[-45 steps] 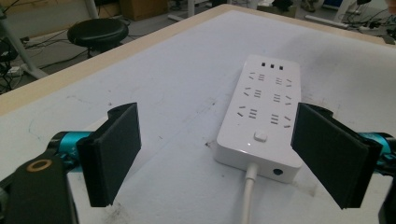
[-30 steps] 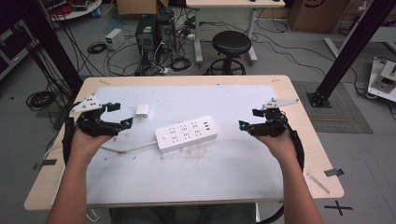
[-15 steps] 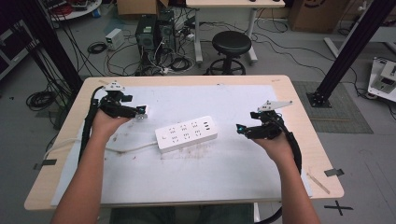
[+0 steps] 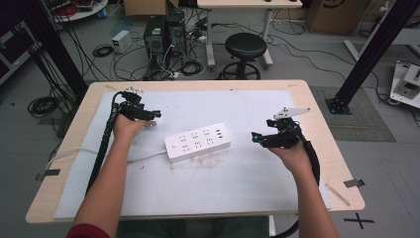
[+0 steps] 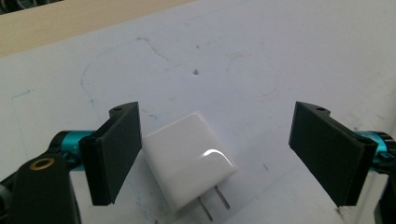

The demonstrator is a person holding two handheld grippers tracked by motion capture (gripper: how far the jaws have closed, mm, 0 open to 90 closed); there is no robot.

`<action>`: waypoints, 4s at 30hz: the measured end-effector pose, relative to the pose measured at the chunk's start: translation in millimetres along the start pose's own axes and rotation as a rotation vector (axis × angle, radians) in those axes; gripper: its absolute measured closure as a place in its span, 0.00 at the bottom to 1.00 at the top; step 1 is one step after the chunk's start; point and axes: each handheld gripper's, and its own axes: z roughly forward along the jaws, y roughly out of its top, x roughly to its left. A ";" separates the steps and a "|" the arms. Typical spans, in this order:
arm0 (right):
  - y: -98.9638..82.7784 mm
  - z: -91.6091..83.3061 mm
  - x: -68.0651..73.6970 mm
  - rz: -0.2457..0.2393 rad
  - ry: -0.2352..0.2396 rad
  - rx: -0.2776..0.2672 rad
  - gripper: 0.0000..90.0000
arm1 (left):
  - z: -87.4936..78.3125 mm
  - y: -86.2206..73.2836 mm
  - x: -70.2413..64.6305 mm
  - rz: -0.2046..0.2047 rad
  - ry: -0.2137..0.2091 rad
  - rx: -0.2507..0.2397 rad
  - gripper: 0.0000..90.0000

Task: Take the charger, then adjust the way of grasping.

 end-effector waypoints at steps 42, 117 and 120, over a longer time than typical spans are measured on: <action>-3.6 -1.4 -2.2 0.023 -0.018 -0.014 0.21 | 26.8 -18.0 -8.5 0.016 0.123 0.140 0.47; 37.9 -2.5 47.6 -0.055 0.186 0.017 0.21 | -78.3 -27.4 -137.0 0.651 -0.399 -0.135 0.47; 39.6 1.1 51.9 -0.051 0.206 0.019 0.21 | -75.2 -28.9 -141.3 0.661 -0.414 -0.148 0.47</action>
